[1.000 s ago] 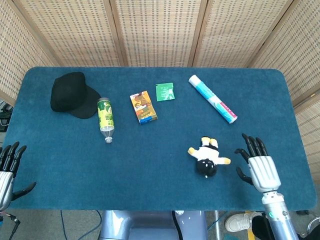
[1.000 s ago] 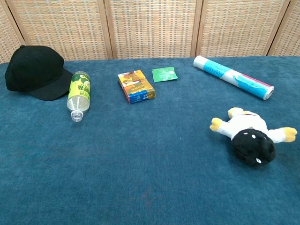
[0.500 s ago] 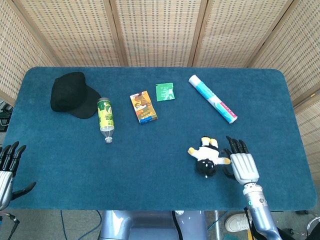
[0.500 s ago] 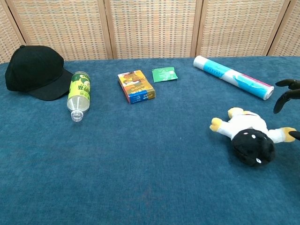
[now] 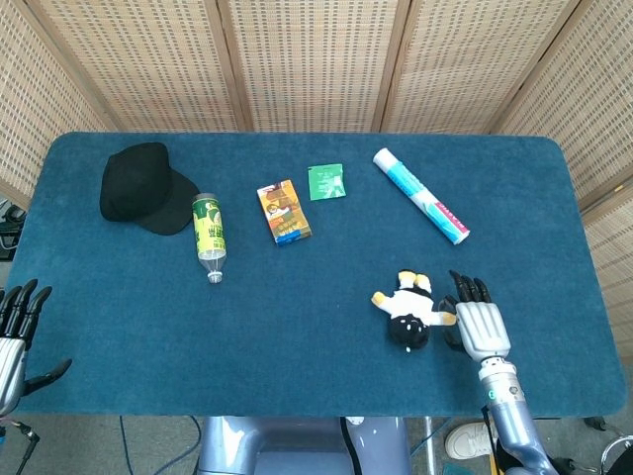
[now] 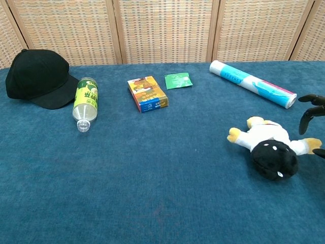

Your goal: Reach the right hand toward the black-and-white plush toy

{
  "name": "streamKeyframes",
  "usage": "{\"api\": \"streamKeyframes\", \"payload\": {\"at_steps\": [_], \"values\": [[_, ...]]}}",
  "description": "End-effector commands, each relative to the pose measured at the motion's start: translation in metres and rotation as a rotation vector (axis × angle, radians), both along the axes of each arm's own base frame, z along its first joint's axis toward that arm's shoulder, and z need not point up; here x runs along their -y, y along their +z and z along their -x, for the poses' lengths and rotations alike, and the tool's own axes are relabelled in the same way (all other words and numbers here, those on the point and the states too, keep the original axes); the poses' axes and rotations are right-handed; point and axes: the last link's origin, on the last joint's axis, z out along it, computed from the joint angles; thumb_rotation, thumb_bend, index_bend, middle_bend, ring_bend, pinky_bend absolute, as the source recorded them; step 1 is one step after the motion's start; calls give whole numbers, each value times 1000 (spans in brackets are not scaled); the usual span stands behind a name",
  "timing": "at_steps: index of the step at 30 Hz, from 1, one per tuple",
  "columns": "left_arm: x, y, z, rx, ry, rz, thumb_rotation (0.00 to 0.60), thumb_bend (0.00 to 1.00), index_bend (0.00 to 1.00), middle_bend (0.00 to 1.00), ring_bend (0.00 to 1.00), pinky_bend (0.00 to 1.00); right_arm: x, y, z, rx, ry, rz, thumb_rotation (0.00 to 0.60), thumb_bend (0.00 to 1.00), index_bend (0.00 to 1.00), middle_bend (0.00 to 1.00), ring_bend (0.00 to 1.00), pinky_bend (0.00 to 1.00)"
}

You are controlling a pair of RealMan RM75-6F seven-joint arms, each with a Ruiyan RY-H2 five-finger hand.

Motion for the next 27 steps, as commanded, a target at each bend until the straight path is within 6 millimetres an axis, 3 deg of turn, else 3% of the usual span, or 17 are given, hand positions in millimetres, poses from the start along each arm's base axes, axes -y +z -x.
{"api": "streamKeyframes", "payload": {"at_steps": [1, 16, 27], "values": [[0, 0, 0, -1, -1, 1, 600, 30, 0, 0, 0, 0, 2, 0, 0, 0, -2, 0, 600, 464, 437, 51, 0, 44], [0, 0, 0, -2, 0, 0, 600, 30, 0, 0, 0, 0, 11, -7, 12, -17, -43, -13, 600, 454, 455, 70, 0, 52], [0, -1, 0, -3, -4, -3, 600, 31, 0, 0, 0, 0, 16, -11, 11, -12, -40, 1, 600, 454, 590, 183, 0, 91]]}}
